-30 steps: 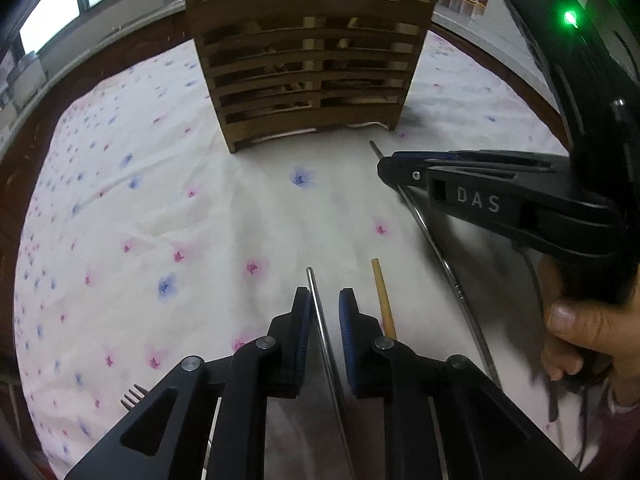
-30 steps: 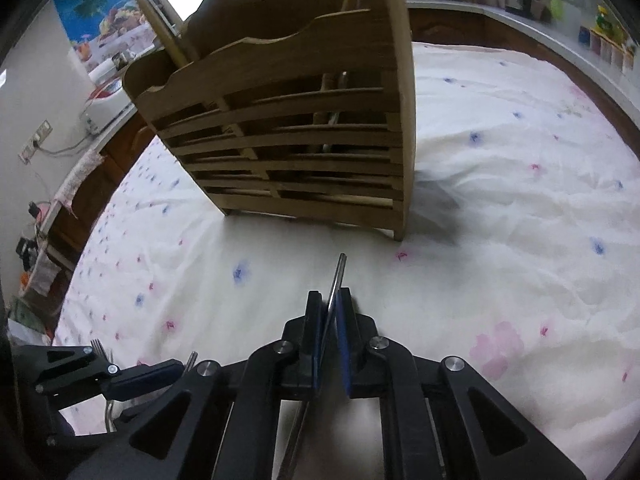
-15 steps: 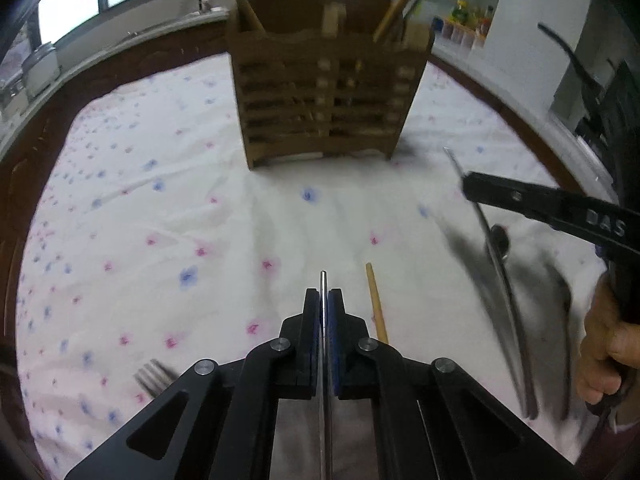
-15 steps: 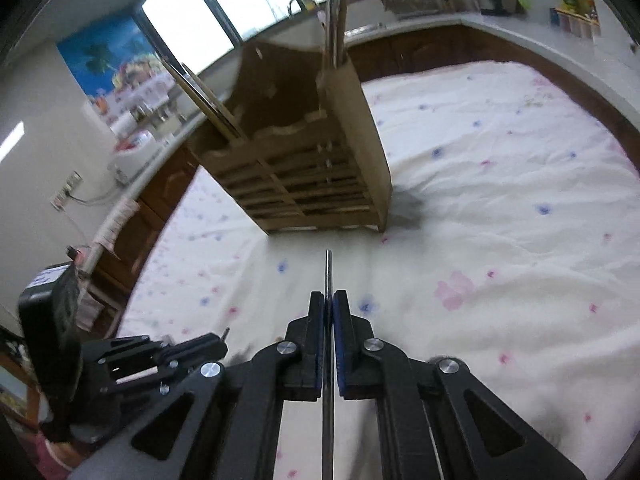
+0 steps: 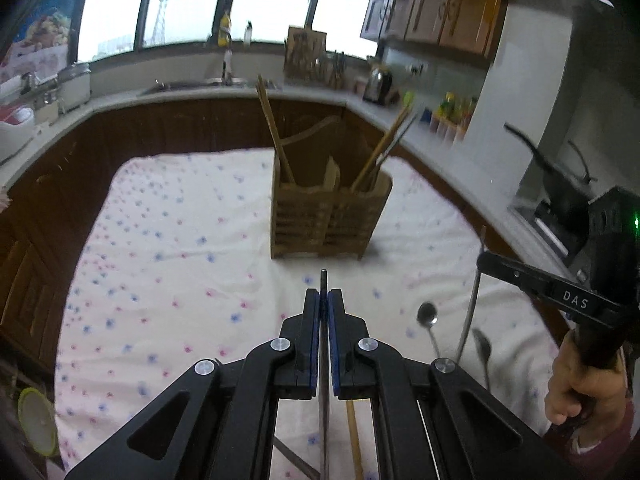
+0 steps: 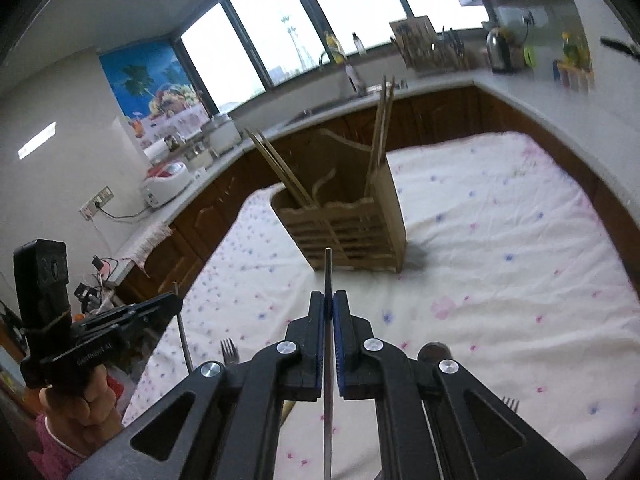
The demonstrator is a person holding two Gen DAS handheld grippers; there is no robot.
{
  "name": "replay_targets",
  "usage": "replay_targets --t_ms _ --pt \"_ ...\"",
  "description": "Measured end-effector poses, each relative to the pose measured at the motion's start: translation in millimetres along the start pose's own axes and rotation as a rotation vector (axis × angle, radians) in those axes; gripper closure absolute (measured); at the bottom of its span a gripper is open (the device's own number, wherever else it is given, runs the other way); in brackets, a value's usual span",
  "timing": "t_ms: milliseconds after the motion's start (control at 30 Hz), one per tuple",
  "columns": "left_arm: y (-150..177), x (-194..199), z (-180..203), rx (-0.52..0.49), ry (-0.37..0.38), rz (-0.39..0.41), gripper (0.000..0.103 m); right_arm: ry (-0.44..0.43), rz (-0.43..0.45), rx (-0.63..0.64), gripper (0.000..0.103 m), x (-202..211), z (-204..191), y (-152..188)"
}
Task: Organize utensils
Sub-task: 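Lift and carry both metal chopsticks toward the wooden holder with both tools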
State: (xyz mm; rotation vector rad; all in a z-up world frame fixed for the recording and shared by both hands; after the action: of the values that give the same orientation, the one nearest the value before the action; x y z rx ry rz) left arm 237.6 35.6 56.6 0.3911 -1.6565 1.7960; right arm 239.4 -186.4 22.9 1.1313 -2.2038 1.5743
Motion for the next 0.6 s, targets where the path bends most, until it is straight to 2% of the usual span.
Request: replay_targets --t_ms 167,300,600 --pt "5.8 32.4 -4.8 0.02 -0.006 0.056 0.101 0.014 0.05 0.035 0.099 18.3 -8.9 -7.8" --pt "10.2 43.9 -7.1 0.03 -0.005 0.076 0.101 0.021 0.073 0.044 0.099 25.8 -12.7 -11.4" --pt "2.1 47.4 -11.3 0.042 -0.003 0.125 0.101 0.031 0.11 0.047 0.099 31.2 -13.0 -21.8"
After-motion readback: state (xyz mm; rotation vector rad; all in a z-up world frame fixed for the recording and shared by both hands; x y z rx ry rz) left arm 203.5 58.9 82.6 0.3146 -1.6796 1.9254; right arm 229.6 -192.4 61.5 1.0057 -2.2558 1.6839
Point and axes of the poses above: each gripper's, at about its wrist camera, not at the fingertips, and x roughly against the way its jaws point, z to its right, y to its underside, the point moved 2 cm from there along -x, roughly the way its jaws point, and after that the axes turned 3 degrees about -y, right-handed, at the moved point
